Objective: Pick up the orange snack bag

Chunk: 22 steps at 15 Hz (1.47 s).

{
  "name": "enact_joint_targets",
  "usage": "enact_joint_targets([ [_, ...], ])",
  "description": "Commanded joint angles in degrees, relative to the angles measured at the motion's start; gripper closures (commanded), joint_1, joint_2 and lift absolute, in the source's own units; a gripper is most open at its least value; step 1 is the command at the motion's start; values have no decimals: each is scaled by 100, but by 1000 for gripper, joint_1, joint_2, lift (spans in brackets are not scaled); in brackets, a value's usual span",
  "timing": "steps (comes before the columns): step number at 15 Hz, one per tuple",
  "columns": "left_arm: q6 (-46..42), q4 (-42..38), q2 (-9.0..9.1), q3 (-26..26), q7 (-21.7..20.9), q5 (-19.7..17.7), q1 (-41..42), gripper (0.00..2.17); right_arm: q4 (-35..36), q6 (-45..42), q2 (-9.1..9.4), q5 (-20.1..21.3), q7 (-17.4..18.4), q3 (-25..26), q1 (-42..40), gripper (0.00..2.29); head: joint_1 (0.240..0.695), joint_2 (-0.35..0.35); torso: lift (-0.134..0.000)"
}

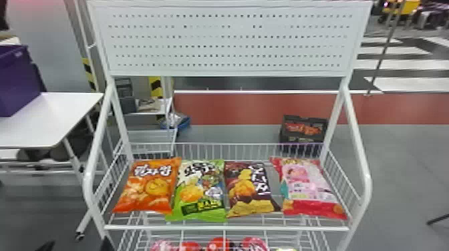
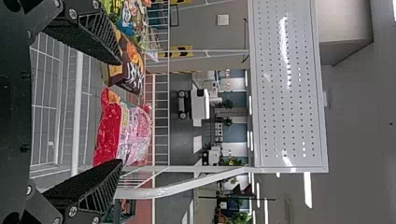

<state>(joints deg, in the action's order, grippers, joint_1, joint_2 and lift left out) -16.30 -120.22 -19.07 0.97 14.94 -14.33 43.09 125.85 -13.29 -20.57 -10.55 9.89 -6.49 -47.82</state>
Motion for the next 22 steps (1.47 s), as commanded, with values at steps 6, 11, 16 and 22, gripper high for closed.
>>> enact_joint_targets([
  [6, 9, 7, 0, 0, 0, 0, -20, 26, -25, 7, 0, 0, 13, -1, 45, 147, 499, 0, 0],
  [11, 9, -1, 0, 35, -8, 0, -28, 26, -51, 7, 9, 0, 30, -10, 54, 147, 499, 0, 0],
  [16, 343, 218, 0, 527, 0, 141, -591, 33, -51, 7, 26, 26, 30, -63, 63, 147, 499, 0, 0],
  [22, 1205, 913, 44, 1151, 202, 132, -1962, 36, -60, 7, 35, 53, 30, -89, 63, 147, 499, 0, 0],
])
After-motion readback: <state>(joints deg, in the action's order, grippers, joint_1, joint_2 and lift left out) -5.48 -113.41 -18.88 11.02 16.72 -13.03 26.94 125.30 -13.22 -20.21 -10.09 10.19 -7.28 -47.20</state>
